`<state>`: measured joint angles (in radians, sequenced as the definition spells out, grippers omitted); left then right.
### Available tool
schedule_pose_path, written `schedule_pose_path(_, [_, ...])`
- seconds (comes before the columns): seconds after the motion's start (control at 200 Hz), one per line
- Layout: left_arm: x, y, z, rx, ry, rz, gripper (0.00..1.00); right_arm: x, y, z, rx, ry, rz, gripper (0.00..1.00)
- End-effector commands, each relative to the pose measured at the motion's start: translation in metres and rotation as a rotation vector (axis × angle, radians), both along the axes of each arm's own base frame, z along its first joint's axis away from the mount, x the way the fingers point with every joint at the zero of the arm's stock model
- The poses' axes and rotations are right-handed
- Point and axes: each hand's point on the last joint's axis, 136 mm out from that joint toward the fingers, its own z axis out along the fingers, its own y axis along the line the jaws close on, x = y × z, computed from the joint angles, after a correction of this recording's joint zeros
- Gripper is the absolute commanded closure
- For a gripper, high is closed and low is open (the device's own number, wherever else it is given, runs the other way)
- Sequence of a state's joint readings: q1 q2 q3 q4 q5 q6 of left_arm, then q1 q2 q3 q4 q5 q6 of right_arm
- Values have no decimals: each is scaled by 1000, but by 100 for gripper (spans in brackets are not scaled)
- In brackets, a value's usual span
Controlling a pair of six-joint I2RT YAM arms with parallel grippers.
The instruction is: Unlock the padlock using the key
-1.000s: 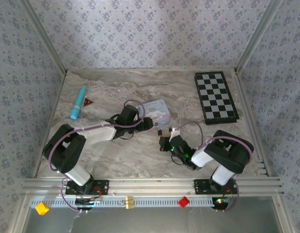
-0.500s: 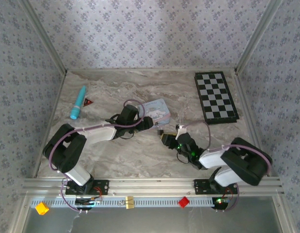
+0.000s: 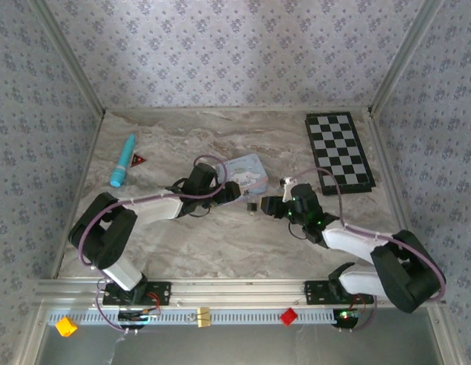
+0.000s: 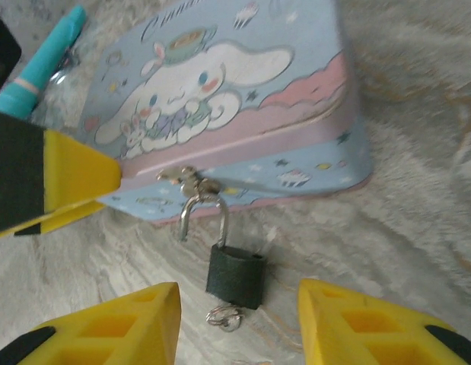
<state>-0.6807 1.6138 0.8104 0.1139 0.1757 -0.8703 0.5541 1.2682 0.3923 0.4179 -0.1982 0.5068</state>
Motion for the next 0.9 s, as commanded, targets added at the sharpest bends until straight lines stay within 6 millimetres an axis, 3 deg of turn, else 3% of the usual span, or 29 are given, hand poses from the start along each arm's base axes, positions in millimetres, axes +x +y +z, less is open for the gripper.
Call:
schedule_pose_path(0.0, [3,-6,0,-26,13,-4,19,-4,15,-4,34,51,98,55])
schedule_pose_path(0.135, [2,-7,-1,-27,14,-2,19,1,23,-11,56,77,124,55])
schedule_pose_path(0.665, [5,-21,-4,-28,36,-27,22,26,20,-32,105,103,70,55])
schedule_pose_path(0.894, [5,-22,-3,-25,36,-28,22,40,21,-24,203,75,55,54])
